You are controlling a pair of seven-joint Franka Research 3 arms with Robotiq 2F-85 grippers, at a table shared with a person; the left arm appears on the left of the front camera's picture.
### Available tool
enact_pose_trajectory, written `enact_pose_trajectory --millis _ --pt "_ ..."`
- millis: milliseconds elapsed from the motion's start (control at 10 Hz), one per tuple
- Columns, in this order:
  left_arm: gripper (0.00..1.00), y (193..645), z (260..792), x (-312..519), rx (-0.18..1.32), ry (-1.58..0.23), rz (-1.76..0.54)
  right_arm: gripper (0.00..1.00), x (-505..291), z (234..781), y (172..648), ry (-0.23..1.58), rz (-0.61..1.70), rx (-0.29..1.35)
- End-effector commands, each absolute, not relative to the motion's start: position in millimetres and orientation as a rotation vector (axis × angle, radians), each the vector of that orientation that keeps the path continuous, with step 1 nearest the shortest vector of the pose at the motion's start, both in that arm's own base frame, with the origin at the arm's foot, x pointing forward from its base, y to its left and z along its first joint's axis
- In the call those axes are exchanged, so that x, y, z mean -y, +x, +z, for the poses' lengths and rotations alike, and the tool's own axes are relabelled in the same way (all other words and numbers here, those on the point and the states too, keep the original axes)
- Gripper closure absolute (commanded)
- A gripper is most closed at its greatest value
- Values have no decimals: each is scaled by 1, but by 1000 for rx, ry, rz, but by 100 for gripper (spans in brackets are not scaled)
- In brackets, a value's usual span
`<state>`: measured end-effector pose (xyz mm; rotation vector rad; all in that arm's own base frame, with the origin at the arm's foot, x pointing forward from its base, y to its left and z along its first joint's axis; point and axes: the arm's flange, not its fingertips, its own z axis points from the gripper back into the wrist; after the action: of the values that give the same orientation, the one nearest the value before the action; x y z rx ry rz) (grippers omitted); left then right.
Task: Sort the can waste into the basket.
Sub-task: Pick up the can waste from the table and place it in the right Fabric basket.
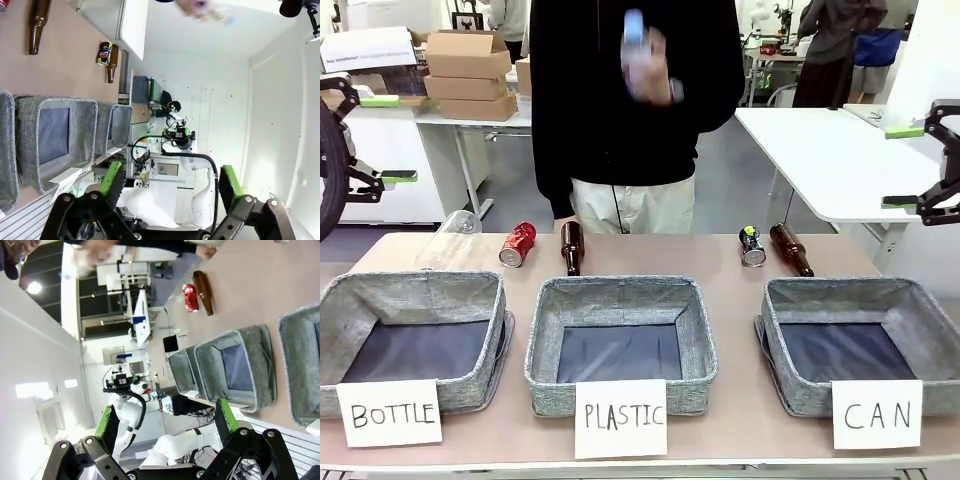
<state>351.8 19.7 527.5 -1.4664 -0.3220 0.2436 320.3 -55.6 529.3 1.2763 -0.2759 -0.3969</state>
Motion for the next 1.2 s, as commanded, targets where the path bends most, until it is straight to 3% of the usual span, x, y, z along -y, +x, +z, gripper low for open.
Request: enact_pose_trajectory --millis 0,100,200,400,600,700,800,900,1100 --pt "0 353 526 -17 343 -1492 227 0 55 529 325 1294 -371 296" --pt "0 352 528 -20 322 -1466 244 0 55 529 325 1294 -371 296" --pt "0 363 542 -10 442 -1067 220 0 55 529 325 1294 -371 296" --pt "0 401 543 8 476 -662 60 0 55 529 325 1294 -371 296" --pt "0 421 536 16 476 -414 -35 0 55 529 325 1294 -371 296" --pt "0 425 531 17 442 -363 -49 0 55 529 325 1294 -371 296" --pt "0 415 546 17 395 -632 39 0 55 529 325 1294 -371 296" --pt "0 421 536 24 473 -518 -43 0 55 529 325 1294 -371 296" --pt "0 421 536 24 473 -518 -43 0 55 529 325 1294 -371 296"
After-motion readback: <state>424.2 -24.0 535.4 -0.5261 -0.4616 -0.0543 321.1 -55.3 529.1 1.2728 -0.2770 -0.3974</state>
